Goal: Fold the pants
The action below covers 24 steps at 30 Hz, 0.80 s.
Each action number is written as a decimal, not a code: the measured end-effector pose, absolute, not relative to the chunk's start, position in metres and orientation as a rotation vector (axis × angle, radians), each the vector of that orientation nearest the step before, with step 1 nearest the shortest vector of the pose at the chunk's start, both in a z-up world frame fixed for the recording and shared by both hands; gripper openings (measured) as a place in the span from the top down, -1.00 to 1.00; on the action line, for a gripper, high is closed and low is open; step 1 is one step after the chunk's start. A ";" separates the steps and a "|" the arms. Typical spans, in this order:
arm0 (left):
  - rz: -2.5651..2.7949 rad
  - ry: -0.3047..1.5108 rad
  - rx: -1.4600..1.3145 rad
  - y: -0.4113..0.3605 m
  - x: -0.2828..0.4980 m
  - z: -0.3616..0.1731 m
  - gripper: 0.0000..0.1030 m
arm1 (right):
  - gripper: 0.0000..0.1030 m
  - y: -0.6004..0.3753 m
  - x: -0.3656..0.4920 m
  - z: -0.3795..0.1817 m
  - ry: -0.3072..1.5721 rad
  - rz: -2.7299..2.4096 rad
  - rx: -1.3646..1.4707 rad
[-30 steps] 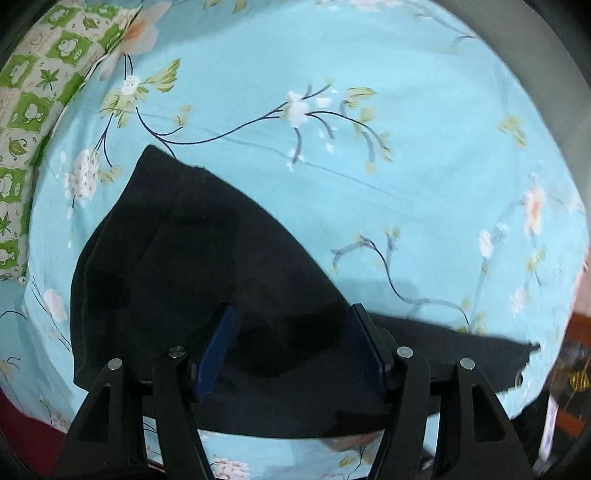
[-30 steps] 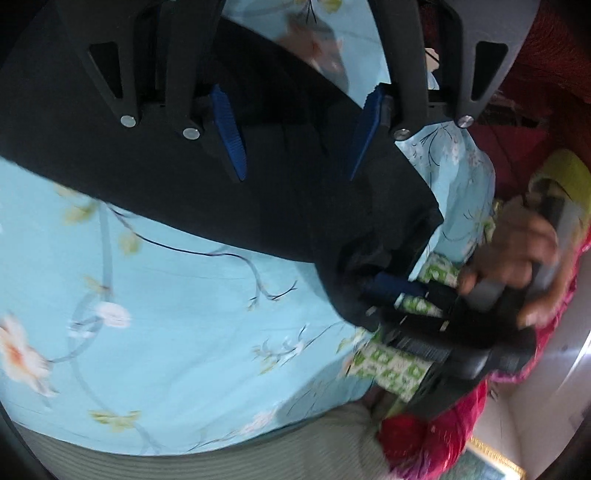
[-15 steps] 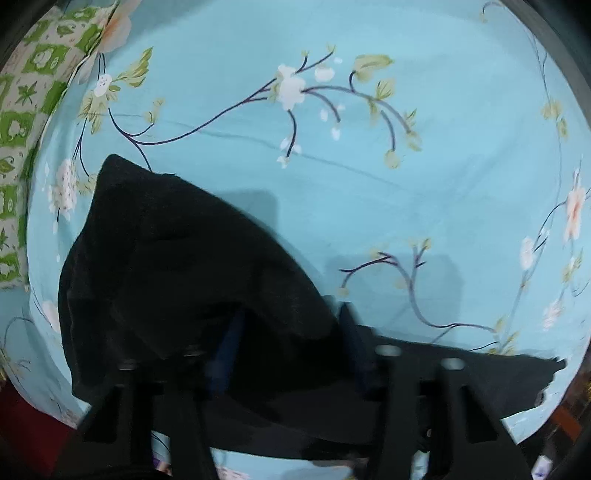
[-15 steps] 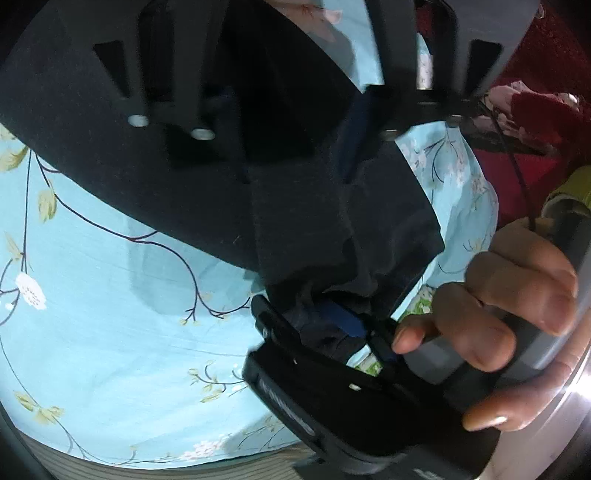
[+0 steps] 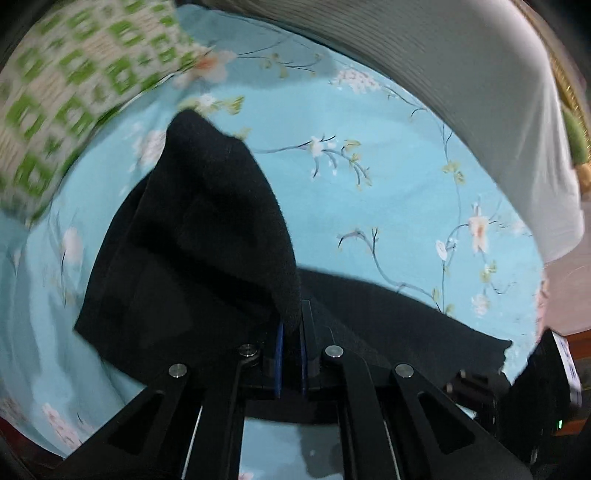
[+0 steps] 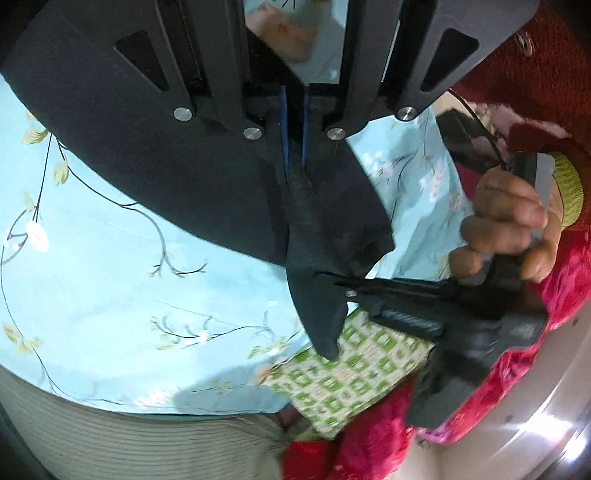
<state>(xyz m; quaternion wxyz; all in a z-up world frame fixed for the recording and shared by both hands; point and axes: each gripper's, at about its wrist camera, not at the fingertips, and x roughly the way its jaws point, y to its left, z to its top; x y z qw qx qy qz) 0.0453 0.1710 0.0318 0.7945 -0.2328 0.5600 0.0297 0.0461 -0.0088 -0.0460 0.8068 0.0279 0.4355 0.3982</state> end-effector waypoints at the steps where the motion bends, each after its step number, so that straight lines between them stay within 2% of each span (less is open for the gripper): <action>1: 0.060 1.201 -0.521 0.171 0.035 0.027 0.91 | 0.87 -0.005 0.043 -0.047 0.936 0.856 0.036; 11: 0.080 1.250 -0.634 0.201 -0.014 -0.035 0.89 | 0.87 0.025 0.030 -0.073 1.024 0.845 -0.110; 19: 0.064 1.209 -0.626 0.219 -0.021 -0.042 0.86 | 0.86 0.038 0.033 -0.082 1.071 0.823 -0.136; 24: 0.068 1.234 -0.626 0.232 -0.034 -0.047 0.70 | 0.66 0.034 0.035 -0.088 1.140 0.822 -0.069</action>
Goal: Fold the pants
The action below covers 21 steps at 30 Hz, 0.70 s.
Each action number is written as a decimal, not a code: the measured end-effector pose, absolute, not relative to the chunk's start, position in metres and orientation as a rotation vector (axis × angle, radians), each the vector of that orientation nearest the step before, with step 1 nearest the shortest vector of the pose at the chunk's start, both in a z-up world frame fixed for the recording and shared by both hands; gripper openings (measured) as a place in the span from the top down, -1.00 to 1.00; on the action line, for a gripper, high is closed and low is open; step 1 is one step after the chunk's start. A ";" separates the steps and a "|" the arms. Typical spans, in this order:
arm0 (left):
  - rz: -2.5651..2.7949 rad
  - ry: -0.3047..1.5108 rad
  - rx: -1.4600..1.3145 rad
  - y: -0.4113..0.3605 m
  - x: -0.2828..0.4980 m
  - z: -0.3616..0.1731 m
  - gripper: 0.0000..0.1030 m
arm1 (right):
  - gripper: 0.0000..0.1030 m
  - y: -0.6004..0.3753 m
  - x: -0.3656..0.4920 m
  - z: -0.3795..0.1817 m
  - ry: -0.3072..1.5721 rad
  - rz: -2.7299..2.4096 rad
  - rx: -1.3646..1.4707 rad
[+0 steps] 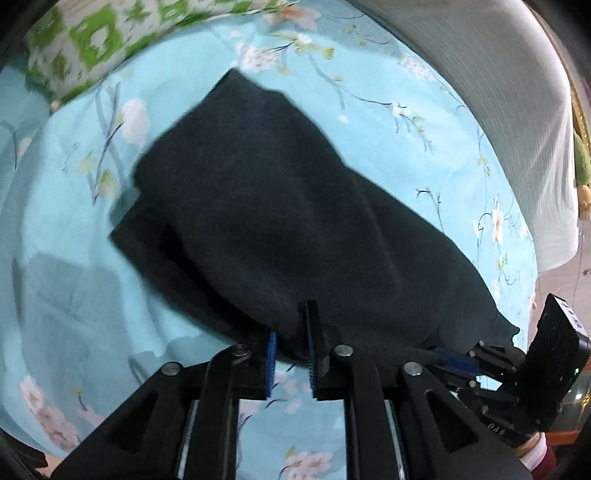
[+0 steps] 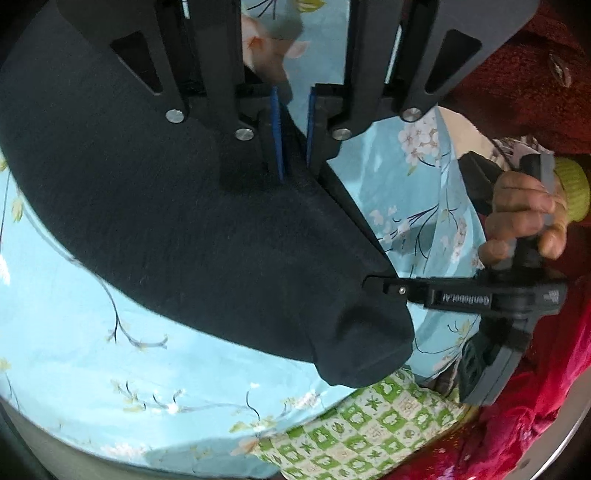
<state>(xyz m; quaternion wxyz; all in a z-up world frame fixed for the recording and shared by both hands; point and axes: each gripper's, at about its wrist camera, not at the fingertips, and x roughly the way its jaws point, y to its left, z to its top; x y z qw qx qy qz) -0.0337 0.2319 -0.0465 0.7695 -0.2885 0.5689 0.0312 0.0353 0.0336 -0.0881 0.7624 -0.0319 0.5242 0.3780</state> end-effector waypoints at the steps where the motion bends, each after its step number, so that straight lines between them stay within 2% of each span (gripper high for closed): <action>1: 0.071 1.231 -0.624 0.236 -0.037 -0.045 0.67 | 0.65 0.033 0.036 -0.088 1.147 0.821 -0.061; 6: 0.101 1.225 -0.636 0.252 -0.049 -0.036 0.48 | 0.36 0.022 0.034 -0.081 1.153 0.840 0.010; 9: 0.137 1.233 -0.667 0.267 -0.053 -0.033 0.21 | 0.35 0.014 0.036 -0.073 1.143 0.840 0.065; 11: 0.169 1.246 -0.678 0.275 -0.055 -0.033 -0.04 | 0.35 0.007 0.041 -0.067 1.128 0.824 0.095; 13: 0.194 1.247 -0.711 0.283 -0.055 -0.034 -0.11 | 0.35 -0.002 0.050 -0.059 1.102 0.796 0.123; 14: 0.207 1.256 -0.731 0.289 -0.053 -0.034 -0.21 | 0.35 -0.007 0.056 -0.057 1.087 0.775 0.140; 21: 0.259 1.271 -0.801 0.308 -0.048 -0.036 -0.34 | 0.35 -0.042 0.111 -0.048 1.047 0.610 0.222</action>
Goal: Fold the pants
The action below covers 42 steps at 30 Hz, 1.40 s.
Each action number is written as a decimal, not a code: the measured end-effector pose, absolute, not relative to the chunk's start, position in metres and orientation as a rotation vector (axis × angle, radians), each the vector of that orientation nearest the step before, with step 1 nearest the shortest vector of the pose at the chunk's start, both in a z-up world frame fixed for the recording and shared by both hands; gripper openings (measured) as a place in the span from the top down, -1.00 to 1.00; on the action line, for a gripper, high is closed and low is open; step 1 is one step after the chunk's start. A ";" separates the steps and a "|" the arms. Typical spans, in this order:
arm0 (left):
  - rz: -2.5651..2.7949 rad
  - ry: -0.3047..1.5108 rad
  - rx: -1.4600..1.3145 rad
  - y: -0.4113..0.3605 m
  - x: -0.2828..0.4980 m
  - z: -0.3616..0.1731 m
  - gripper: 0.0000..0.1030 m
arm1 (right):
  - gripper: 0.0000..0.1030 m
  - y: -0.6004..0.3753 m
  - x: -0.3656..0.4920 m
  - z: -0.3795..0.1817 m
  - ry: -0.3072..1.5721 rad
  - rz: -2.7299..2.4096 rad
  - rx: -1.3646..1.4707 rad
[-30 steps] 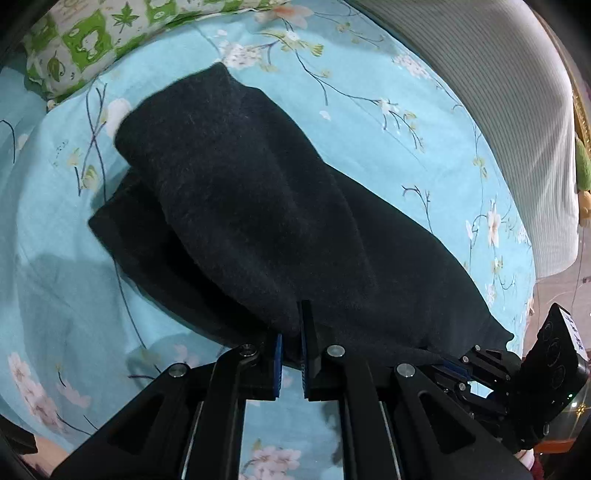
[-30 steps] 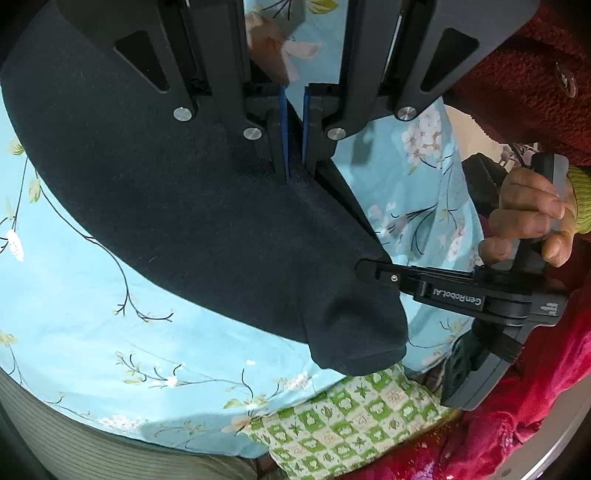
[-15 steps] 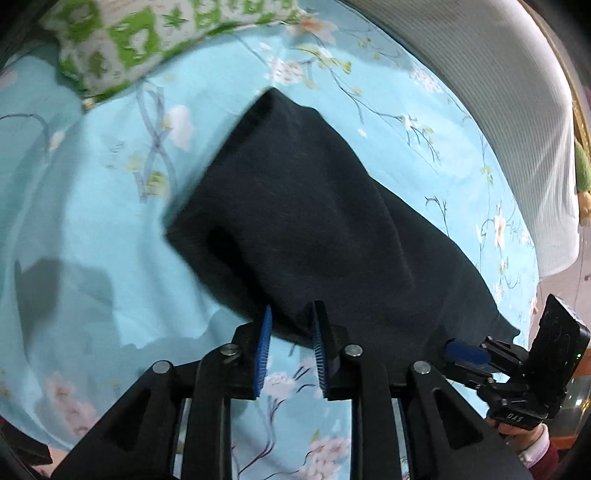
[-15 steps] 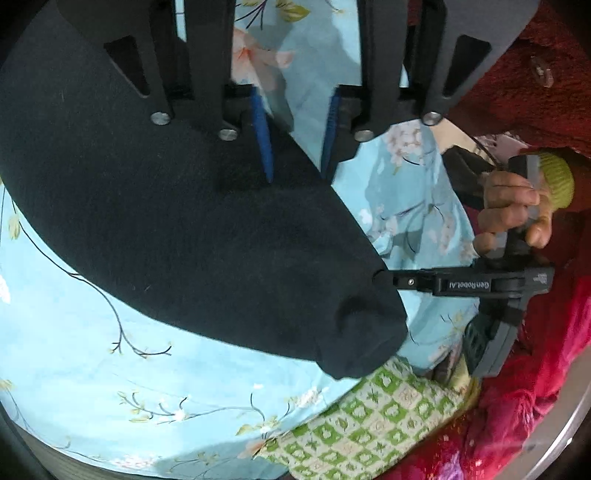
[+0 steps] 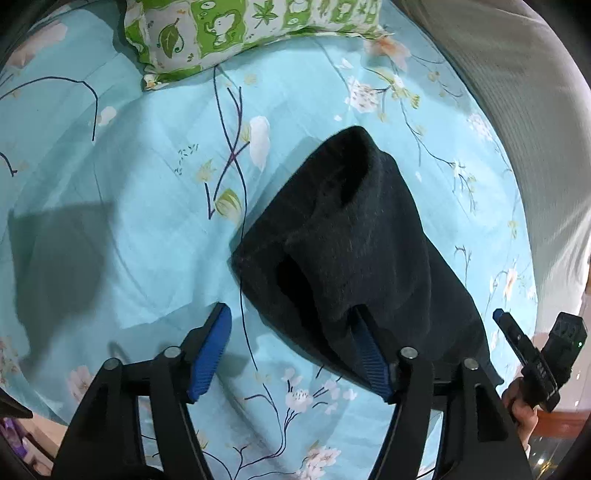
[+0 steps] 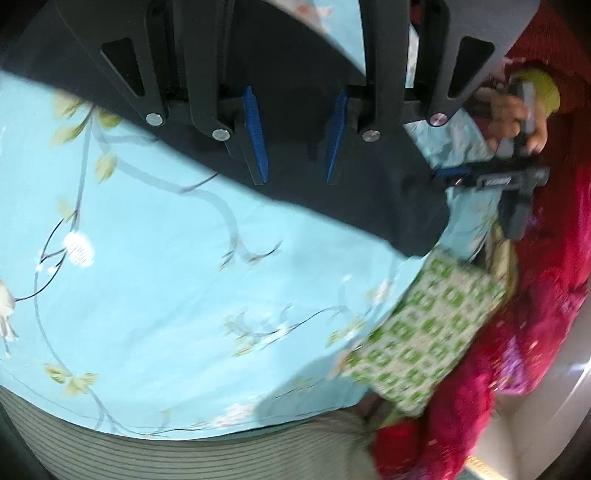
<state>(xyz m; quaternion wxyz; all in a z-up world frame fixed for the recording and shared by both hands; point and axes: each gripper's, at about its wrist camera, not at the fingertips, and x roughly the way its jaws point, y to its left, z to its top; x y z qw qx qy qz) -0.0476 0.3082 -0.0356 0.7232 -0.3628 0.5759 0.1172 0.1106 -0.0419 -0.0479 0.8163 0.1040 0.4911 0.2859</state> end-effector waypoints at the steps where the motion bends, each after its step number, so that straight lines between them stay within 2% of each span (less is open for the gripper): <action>1: 0.268 1.275 -0.808 0.310 -0.047 -0.037 -0.34 | 0.35 -0.044 0.119 -0.050 1.055 0.598 0.223; 9: 0.304 1.286 -0.825 0.304 -0.040 -0.047 -0.35 | 0.35 -0.036 0.157 -0.076 1.145 0.609 0.200; 21: 0.295 1.243 -0.693 0.287 -0.017 -0.062 -0.31 | 0.34 0.004 0.150 -0.103 1.260 0.696 0.006; 22: 0.294 1.236 -0.668 0.284 -0.014 -0.062 -0.25 | 0.34 0.005 0.151 -0.103 1.264 0.701 -0.006; 23: 0.292 1.230 -0.647 0.282 -0.012 -0.061 -0.07 | 0.37 0.008 0.150 -0.103 1.256 0.699 -0.032; 24: 0.285 1.222 -0.616 0.279 -0.009 -0.059 0.05 | 0.50 0.010 0.148 -0.102 1.251 0.697 -0.053; 25: 0.268 1.212 -0.598 0.277 -0.008 -0.056 0.32 | 0.61 0.014 0.146 -0.101 1.249 0.696 -0.068; 26: 0.246 1.204 -0.597 0.277 -0.008 -0.053 0.48 | 0.66 0.016 0.143 -0.098 1.239 0.686 -0.091; 28: 0.189 1.166 -0.602 0.279 -0.011 -0.040 0.60 | 0.72 0.021 0.136 -0.088 1.202 0.665 -0.145; 31: 0.115 1.093 -0.602 0.283 -0.021 -0.017 0.63 | 0.75 0.018 0.121 -0.060 1.098 0.627 -0.181; 32: 0.094 1.065 -0.589 0.283 -0.026 -0.008 0.64 | 0.84 0.015 0.118 -0.050 1.059 0.608 -0.175; 35: 0.083 1.027 -0.519 0.278 -0.032 0.005 0.64 | 0.84 0.011 0.110 -0.030 0.957 0.534 -0.215; 39: 0.086 1.000 -0.382 0.268 -0.025 0.015 0.65 | 0.84 0.018 0.113 -0.037 0.932 0.493 -0.229; 42: 0.105 1.023 -0.313 0.268 -0.016 0.003 0.64 | 0.84 0.022 0.121 -0.046 0.932 0.440 -0.190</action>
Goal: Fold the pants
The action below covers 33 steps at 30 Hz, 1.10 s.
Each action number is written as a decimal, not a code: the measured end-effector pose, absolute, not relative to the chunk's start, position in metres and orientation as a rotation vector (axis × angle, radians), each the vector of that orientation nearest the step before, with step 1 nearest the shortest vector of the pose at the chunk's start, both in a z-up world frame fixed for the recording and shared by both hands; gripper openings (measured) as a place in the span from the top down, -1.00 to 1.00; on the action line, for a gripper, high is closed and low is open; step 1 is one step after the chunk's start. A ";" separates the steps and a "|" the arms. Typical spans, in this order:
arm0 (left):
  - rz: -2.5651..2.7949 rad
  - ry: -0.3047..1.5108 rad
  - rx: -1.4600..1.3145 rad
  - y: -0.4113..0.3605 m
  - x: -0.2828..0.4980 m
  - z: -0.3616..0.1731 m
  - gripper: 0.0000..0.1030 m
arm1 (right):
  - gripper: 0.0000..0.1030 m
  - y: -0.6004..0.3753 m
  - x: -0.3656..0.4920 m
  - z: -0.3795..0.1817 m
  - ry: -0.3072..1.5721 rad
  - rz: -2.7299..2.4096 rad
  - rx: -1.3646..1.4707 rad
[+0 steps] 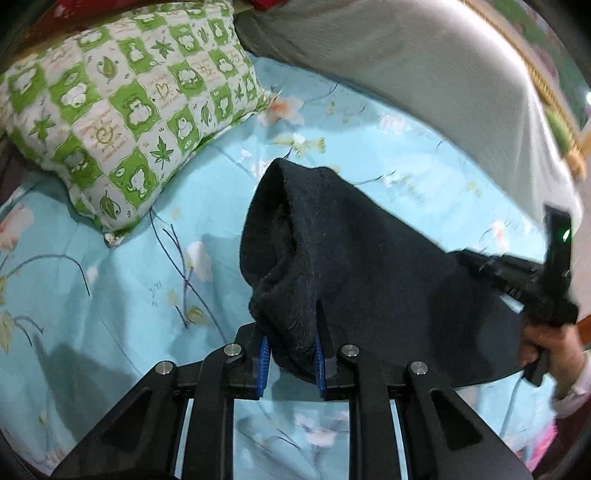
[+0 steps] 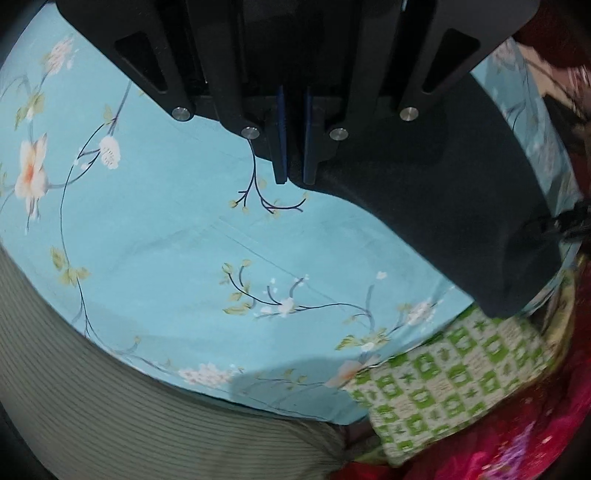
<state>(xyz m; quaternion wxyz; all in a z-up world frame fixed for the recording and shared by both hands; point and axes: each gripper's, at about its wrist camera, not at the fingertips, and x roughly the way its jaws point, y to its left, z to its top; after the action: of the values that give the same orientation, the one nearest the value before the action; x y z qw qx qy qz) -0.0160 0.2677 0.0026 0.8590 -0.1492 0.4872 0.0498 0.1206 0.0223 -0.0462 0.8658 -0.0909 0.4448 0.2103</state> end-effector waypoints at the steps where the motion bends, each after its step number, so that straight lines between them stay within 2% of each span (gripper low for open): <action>1: 0.119 1.041 -0.272 0.265 -0.012 -0.005 0.64 | 0.84 0.024 0.123 -0.050 0.937 0.424 -0.173; 4: 0.154 1.092 -0.148 0.253 -0.001 -0.028 0.62 | 0.84 0.031 0.133 -0.067 0.966 0.389 -0.145; 6: 0.179 1.136 -0.055 0.243 0.005 -0.040 0.54 | 0.82 0.032 0.137 -0.077 0.984 0.365 -0.134; 7: 0.192 1.152 -0.018 0.240 0.006 -0.043 0.43 | 0.80 0.030 0.137 -0.080 1.000 0.360 -0.111; 10: 0.204 1.150 -0.015 0.242 0.001 -0.030 0.28 | 0.70 0.014 0.133 -0.072 0.991 0.347 0.014; 11: 0.203 1.145 -0.026 0.244 0.001 -0.026 0.24 | 0.62 0.007 0.129 -0.067 0.984 0.337 0.047; 12: 0.199 1.132 -0.043 0.246 -0.002 -0.018 0.23 | 0.44 -0.002 0.124 -0.062 0.979 0.319 0.075; 15: 0.177 1.094 -0.074 0.244 -0.001 0.002 0.20 | 0.16 -0.039 0.097 -0.046 0.928 0.274 0.190; 23: -0.107 1.073 -0.035 0.158 0.037 0.030 0.00 | 0.14 -0.149 0.007 -0.041 0.866 0.037 0.415; 33: -0.556 1.132 0.256 -0.042 0.089 0.019 -0.04 | 0.14 -0.263 -0.093 -0.059 0.798 -0.286 0.644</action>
<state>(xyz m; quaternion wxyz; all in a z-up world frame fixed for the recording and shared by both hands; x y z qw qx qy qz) 0.0891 -0.0423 0.0191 0.8000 0.1195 0.5278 -0.2591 -0.0928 -0.2632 -0.0593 0.8615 0.3072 0.3806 -0.1364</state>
